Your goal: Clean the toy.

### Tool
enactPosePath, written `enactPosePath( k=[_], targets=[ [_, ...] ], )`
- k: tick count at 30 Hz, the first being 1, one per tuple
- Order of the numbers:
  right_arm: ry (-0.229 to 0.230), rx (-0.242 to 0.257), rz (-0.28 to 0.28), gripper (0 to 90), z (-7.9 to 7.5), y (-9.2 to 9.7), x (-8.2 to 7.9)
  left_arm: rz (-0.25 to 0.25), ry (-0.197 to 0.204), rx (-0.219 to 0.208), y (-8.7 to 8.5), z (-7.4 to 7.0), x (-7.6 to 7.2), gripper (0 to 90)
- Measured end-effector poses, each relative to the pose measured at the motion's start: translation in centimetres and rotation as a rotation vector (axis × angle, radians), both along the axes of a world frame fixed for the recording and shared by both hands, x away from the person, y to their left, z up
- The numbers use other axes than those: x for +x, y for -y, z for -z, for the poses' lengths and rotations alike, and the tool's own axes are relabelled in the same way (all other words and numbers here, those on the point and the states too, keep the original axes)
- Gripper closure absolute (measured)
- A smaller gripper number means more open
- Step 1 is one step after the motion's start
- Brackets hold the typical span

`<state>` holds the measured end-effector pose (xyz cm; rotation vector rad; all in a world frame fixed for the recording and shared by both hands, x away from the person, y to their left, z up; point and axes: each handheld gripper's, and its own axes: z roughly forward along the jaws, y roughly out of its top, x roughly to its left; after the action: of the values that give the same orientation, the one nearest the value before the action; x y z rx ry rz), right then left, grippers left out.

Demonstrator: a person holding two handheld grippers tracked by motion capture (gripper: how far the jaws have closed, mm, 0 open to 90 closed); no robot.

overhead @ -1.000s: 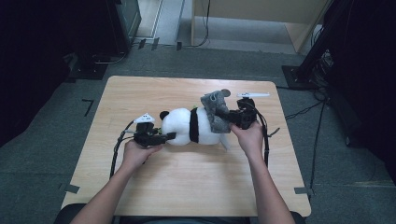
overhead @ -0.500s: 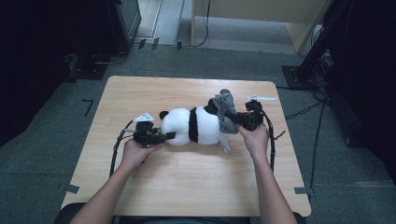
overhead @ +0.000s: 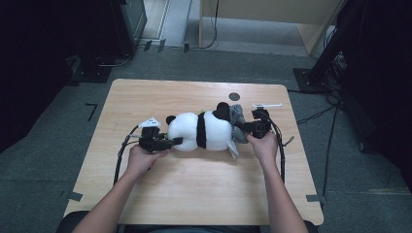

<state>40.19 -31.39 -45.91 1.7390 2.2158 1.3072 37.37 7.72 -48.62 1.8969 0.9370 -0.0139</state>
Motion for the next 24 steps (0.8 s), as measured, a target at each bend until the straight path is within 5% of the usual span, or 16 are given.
enactPosePath(
  k=[4, 13, 19, 24],
  targets=[
    [0.024, -0.001, 0.013, 77.7, -0.7, 0.3, -0.3, -0.003, -0.011, -0.013, 0.0, -0.3, -0.2, 55.9],
    [0.153, 0.052, 0.007, 77.5, -4.9, 0.8, -1.9, 0.032, -0.065, -0.051, -0.8, -1.4, -0.7, 57.6],
    [0.221, 0.070, -0.084, 77.4, -7.8, -1.2, -3.5, 0.023, -0.073, -0.038, -0.7, -1.2, -0.9, 56.0],
    [0.193, 0.047, -0.176, 77.2, -7.6, -4.0, -4.3, 0.017, -0.051, -0.008, -0.8, -0.9, -0.9, 52.8]
  ],
)
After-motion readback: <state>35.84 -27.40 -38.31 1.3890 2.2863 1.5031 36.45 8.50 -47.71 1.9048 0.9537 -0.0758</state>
